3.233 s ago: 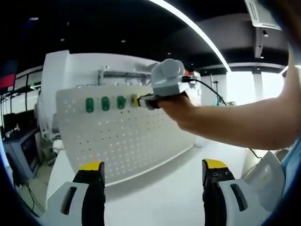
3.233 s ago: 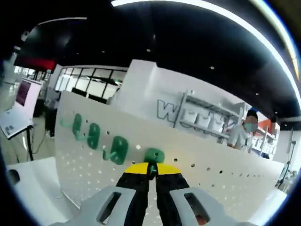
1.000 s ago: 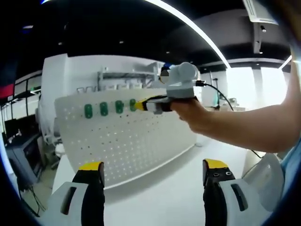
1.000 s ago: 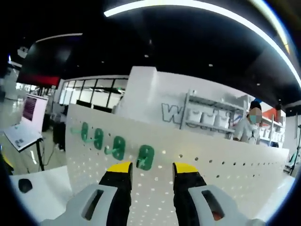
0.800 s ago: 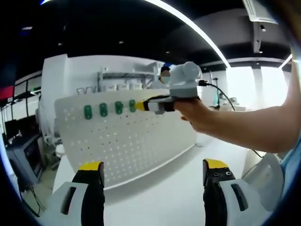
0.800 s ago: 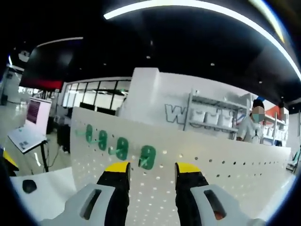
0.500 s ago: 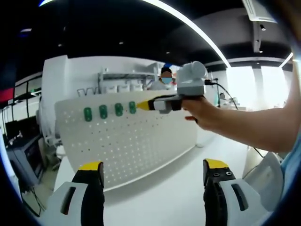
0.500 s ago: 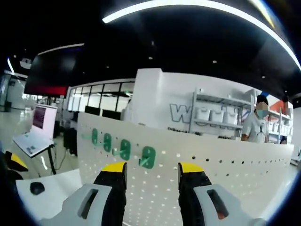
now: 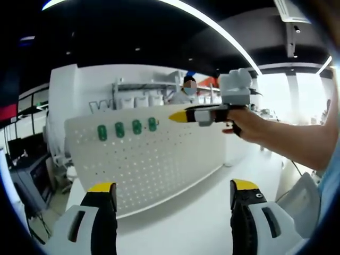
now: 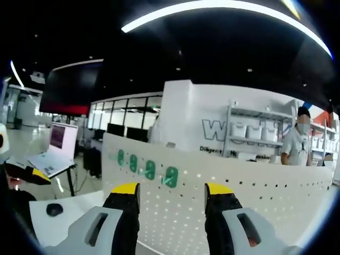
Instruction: Insert the hook assembly into the mounting plate slot until the hook locks in place.
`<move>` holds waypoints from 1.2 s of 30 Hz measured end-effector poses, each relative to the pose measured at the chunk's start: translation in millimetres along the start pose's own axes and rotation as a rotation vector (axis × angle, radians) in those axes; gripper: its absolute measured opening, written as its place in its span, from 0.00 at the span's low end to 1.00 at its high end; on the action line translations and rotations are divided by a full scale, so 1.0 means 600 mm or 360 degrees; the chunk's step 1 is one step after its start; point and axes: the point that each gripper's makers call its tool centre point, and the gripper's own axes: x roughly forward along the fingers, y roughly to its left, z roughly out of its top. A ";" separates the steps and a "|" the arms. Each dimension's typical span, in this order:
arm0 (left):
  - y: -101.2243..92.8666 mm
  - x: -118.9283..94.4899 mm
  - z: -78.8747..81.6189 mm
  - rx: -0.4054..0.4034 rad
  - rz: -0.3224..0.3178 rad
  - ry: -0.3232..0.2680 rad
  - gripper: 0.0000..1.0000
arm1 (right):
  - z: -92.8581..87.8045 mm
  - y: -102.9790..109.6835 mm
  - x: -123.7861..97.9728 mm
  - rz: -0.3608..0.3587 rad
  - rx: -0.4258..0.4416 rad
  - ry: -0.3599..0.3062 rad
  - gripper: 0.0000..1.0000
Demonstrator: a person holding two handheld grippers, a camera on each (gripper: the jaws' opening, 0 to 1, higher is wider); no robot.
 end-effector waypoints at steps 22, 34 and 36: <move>0.010 -0.033 0.005 -0.0024 0.0091 0.0010 0.92 | 0.015 0.004 -0.142 0.0120 -0.0044 -0.0023 0.62; 0.014 -0.046 0.007 -0.0038 0.0121 -0.0002 0.93 | 0.003 0.018 -0.216 0.0136 -0.0057 0.0003 0.67; 0.014 -0.047 0.008 -0.0041 0.0124 -0.0006 0.93 | 0.001 0.022 -0.224 0.0139 -0.0060 0.0013 0.68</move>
